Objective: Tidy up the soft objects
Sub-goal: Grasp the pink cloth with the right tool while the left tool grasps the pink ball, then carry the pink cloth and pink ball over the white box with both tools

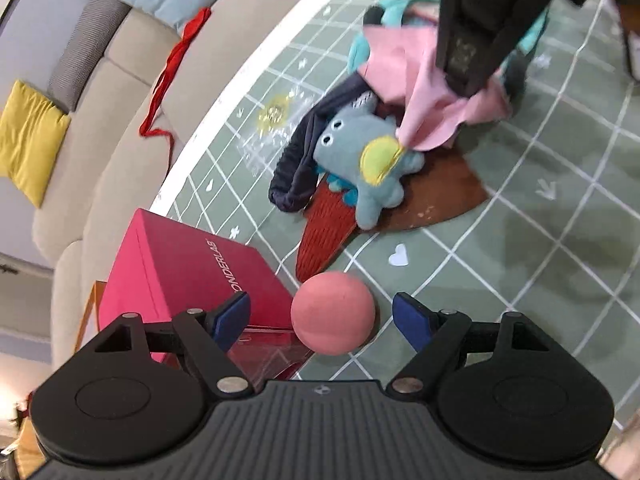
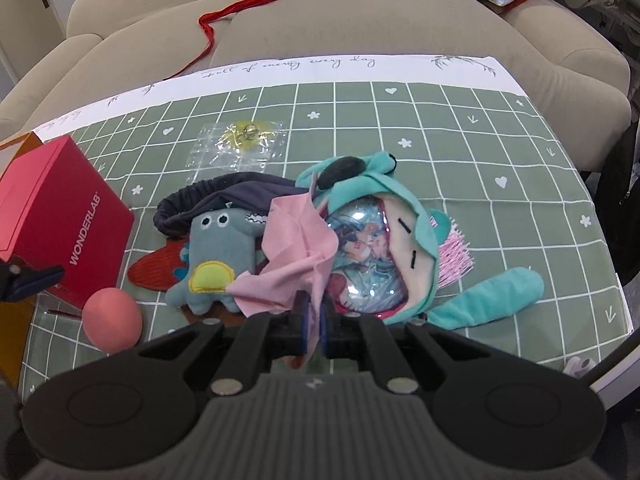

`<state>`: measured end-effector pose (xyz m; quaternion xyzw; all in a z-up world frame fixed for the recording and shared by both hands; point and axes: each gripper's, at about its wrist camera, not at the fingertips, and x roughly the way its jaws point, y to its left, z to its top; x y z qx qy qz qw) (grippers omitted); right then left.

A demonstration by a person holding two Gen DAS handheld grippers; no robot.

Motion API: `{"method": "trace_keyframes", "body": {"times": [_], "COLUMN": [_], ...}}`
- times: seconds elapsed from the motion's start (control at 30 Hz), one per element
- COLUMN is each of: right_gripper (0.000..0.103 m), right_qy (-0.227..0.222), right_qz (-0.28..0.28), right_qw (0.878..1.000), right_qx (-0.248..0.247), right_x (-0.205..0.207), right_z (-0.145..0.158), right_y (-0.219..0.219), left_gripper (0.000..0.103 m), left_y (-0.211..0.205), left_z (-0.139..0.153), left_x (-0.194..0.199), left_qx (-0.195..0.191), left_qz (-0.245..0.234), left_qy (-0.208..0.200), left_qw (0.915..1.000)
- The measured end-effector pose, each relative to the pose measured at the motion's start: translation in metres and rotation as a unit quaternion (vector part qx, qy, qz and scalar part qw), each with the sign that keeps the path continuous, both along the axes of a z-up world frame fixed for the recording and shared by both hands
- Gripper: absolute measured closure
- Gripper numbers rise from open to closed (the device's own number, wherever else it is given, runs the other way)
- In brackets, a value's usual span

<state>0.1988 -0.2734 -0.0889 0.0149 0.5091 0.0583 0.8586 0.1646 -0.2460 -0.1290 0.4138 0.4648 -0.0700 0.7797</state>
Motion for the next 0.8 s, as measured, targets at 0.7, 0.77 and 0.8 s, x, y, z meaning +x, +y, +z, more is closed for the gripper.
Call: {"method": "trace_keyframes", "body": {"times": [0.7, 0.77, 0.8], "right_gripper": [0.1, 0.1, 0.1], "right_qy": [0.0, -0.001, -0.001], "right_qz": [0.0, 0.001, 0.001], "right_qw": [1.0, 1.0, 1.0], "right_qx": [0.016, 0.014, 0.014], "right_x": [0.0, 0.0, 0.0], "right_z": [0.001, 0.001, 0.001], "right_y": [-0.007, -0.007, -0.007], "left_gripper": [0.053, 0.053, 0.053], "left_y": [0.053, 0.062, 0.068], "left_z": [0.024, 0.033, 0.04], "left_x": [0.012, 0.005, 0.0], "left_qx": [-0.195, -0.239, -0.271], "left_qz": [0.113, 0.112, 0.11], "left_qy": [0.053, 0.065, 0.07], "left_qw": [0.9728, 0.9623, 0.9537]}}
